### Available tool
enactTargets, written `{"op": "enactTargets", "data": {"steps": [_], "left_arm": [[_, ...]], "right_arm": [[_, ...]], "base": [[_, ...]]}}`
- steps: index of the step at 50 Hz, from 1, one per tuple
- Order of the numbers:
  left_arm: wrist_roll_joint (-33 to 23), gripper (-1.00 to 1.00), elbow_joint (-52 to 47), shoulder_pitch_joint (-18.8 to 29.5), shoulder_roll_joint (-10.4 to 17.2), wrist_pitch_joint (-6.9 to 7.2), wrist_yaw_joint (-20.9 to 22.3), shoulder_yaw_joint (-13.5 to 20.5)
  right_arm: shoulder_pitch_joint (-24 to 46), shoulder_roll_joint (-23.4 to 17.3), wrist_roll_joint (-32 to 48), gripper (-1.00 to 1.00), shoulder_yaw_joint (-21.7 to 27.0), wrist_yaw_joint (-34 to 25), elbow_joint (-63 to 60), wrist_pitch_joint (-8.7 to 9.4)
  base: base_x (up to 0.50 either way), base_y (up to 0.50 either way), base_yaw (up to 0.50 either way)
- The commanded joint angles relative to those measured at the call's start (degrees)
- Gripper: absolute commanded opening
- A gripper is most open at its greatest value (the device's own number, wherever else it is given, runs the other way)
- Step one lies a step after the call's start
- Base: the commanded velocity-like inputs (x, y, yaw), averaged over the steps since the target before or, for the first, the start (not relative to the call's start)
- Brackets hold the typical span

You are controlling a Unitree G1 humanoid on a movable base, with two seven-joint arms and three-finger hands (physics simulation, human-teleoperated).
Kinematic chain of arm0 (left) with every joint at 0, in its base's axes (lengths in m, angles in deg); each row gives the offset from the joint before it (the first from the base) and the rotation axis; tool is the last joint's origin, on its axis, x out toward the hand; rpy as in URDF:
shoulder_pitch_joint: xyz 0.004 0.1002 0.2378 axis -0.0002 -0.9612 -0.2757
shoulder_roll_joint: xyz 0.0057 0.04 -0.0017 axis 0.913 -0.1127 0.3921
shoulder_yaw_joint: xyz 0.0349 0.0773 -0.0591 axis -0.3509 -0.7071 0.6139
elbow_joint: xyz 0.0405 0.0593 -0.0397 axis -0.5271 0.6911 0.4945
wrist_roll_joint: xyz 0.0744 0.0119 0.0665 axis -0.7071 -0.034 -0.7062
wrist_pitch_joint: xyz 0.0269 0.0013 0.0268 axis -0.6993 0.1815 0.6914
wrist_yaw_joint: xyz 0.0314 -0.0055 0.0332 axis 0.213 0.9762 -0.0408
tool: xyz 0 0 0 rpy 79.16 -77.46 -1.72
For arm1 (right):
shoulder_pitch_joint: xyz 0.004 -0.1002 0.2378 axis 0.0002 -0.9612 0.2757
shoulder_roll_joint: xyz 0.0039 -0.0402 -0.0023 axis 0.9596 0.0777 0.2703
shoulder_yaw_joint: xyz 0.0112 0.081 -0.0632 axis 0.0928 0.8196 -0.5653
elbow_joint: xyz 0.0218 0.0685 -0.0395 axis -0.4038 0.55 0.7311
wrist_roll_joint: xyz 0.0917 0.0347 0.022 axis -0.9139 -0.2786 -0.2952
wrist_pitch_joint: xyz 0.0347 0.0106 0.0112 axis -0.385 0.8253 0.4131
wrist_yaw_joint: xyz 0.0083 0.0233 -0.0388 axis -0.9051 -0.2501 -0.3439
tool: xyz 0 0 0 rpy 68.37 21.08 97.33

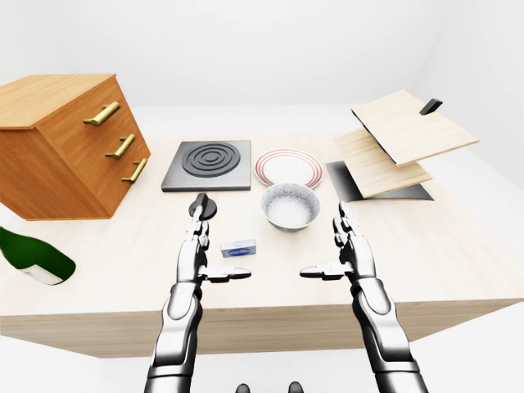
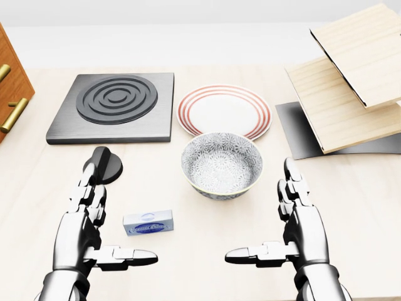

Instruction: Pick up the cream cheese and put it in the bowl.

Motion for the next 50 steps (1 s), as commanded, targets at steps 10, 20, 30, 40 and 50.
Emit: {"op": "enactTargets", "data": {"steps": [10, 20, 30, 40, 50], "left_arm": [[-9.7, 1.00, 12.6, 7.3, 2.2, -4.70, -0.2, -0.8], [-14.2, 1.00, 29.7, 17.6, 3.7, -4.70, -4.2, 0.1], [-15.2, 1.00, 39.5, 21.0, 3.2, -4.70, -6.7, -0.7], [-16.2, 1.00, 43.4, 22.5, 2.8, -4.70, -8.2, -1.2], [-17.3, 1.00, 47.0, 23.1, 2.3, -4.70, -9.5, -1.7]], "right_arm": [[0.1, 0.1, -0.6, 1.00, 0.0, -0.8, 0.3, -0.69], [0.2, 0.0, -0.6, 1.00, -0.1, -1.3, 0.5, -1.07], [0.2, 0.0, -0.9, 1.00, -0.1, -2.1, 0.7, -1.53], [0.3, -0.1, -1.1, 1.00, -0.2, -2.7, 0.8, -1.83], [0.3, 0.0, -1.3, 1.00, -0.1, -3.1, 0.8, -1.89]], "base": [[0.00, 0.00, 0.00], [0.00, 0.00, 0.00], [0.00, 0.00, 0.00], [0.00, 0.00, 0.00], [0.00, 0.00, 0.00]]}}
